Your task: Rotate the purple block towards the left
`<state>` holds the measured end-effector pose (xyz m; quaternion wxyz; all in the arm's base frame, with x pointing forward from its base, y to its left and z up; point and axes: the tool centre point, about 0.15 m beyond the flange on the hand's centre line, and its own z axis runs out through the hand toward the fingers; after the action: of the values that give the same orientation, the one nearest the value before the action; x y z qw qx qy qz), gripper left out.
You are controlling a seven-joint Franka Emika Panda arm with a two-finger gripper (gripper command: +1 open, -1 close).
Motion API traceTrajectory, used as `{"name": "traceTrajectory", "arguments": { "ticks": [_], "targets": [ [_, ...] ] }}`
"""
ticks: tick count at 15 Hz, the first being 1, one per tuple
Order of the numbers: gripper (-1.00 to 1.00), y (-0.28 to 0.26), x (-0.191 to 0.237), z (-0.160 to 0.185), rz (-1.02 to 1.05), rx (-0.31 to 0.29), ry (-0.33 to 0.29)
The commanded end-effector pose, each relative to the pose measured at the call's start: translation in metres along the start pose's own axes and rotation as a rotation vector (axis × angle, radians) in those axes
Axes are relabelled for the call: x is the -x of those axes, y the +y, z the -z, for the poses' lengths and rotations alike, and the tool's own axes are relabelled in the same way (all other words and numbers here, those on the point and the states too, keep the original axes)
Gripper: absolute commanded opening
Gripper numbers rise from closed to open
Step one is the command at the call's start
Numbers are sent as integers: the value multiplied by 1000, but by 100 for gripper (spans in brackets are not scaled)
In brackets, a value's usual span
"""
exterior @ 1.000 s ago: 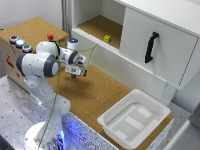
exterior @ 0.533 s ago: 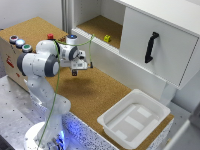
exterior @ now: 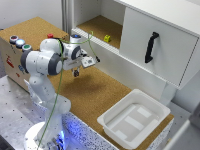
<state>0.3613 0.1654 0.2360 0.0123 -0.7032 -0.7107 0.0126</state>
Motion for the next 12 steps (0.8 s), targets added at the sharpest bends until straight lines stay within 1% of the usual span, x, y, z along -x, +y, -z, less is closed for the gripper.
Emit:
{"name": "traceTrajectory", "arguments": {
  "ticks": [1, 2, 4, 6, 9, 11, 12],
  "targets": [
    [-100, -22, 15, -5, 131, 51, 21],
    [100, -22, 16, -7, 125, 61, 23],
    [100, -25, 19, -4, 116, 72, 40],
    [100, -28, 22, 7, 84, 91, 84],
    [100, -31, 30, 25, 46, 99, 117],
    [100, -30, 39, 42, 0, 61, 137],
    [100, -30, 39, 42, 0, 61, 137]
  ]
}}
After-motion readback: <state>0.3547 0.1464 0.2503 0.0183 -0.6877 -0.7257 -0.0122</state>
